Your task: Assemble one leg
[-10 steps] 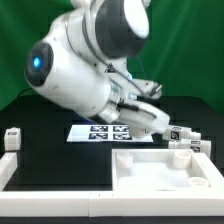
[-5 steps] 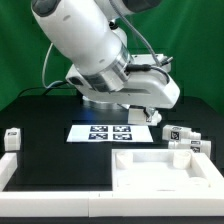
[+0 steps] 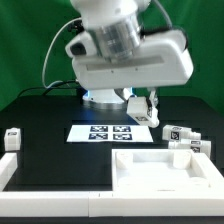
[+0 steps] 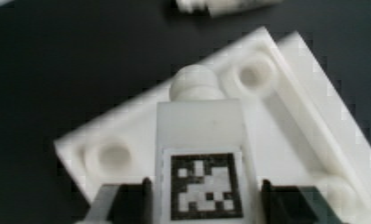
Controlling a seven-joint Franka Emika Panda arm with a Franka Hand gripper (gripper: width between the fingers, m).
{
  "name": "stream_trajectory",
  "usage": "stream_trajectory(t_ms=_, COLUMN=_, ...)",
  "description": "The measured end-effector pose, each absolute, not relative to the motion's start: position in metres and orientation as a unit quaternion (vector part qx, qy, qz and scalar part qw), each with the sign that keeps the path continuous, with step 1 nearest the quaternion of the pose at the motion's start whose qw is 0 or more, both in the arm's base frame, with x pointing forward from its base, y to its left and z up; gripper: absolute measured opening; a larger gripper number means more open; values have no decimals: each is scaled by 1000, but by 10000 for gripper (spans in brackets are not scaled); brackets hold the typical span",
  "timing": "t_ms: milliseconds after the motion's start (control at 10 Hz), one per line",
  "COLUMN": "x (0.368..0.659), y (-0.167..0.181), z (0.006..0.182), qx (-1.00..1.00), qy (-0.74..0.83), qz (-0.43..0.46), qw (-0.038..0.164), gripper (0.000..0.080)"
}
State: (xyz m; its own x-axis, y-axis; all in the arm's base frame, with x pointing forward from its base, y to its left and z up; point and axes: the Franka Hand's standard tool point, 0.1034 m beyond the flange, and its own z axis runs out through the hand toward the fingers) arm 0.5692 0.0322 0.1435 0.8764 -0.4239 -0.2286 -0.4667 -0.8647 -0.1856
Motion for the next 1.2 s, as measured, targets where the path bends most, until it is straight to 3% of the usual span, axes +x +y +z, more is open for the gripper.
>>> stream_trajectory(t_ms=400, x=579, y=47, z=145, qx=-969, qy=223, qz=-47, qw=99, gripper=284)
stream_trajectory(t_ms=600, x=593, y=49, z=137, qx=-970, qy=180, qz=-145, qw=72, gripper=284)
stream_trajectory(t_ms=700, x=604, y=62, z=141, qx=-976, qy=131, qz=-167, qw=57, gripper=284)
stream_trajectory(t_ms=900, x=620, y=94, z=147, qx=-966, qy=94, qz=-235, qw=60, gripper=284)
stream_trajectory(t_ms=1000, x=615, y=108, z=146, qx=-952, qy=97, qz=-282, qw=70, gripper=284)
stream_trajectory(t_ms=1200, x=609, y=110, z=140, qx=-949, qy=96, qz=-293, qw=68, gripper=284)
